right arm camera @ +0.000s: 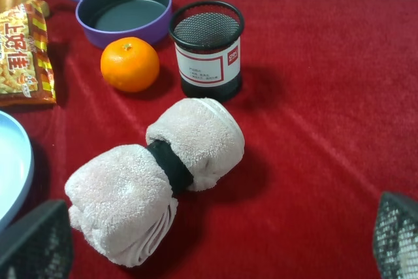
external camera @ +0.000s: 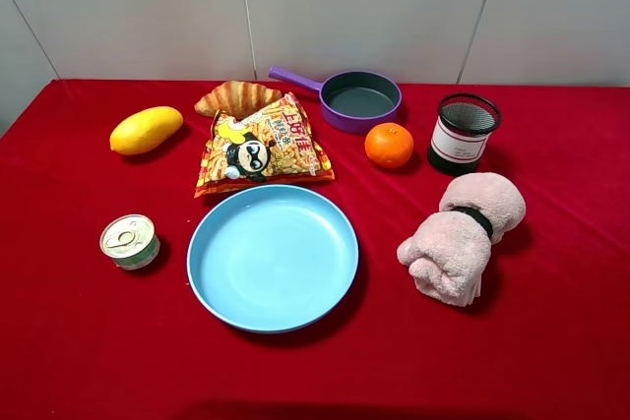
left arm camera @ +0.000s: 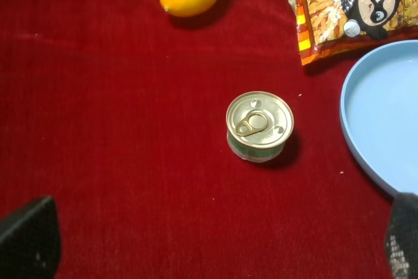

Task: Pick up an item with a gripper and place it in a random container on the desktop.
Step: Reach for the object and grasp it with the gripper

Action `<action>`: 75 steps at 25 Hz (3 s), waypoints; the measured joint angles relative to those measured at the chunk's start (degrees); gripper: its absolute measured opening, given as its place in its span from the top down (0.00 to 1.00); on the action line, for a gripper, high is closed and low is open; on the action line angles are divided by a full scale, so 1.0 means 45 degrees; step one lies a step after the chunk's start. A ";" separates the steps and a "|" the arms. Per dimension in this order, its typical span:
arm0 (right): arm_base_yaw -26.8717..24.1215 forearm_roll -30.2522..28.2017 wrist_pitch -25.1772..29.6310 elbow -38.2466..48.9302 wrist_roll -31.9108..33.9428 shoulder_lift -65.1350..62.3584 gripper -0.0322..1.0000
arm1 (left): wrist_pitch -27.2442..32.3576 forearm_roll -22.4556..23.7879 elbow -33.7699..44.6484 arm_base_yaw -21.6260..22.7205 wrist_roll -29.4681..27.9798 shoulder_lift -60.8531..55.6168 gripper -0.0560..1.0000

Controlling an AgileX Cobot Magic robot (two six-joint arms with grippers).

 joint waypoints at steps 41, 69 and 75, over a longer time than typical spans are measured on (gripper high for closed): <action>0.0000 0.0000 0.0000 0.0000 0.0000 0.0000 0.30 | 0.0000 0.0000 0.0000 0.0000 0.0000 0.0000 0.01; 0.0000 0.1204 -0.1668 -0.2668 -0.2619 0.6212 0.30 | 0.0000 0.0000 0.0000 0.0000 0.0000 0.0000 0.01; 0.0096 0.1496 -0.1736 -0.3137 -0.3027 0.7632 0.30 | 0.0000 0.0000 0.0000 0.0000 0.0000 0.0000 0.01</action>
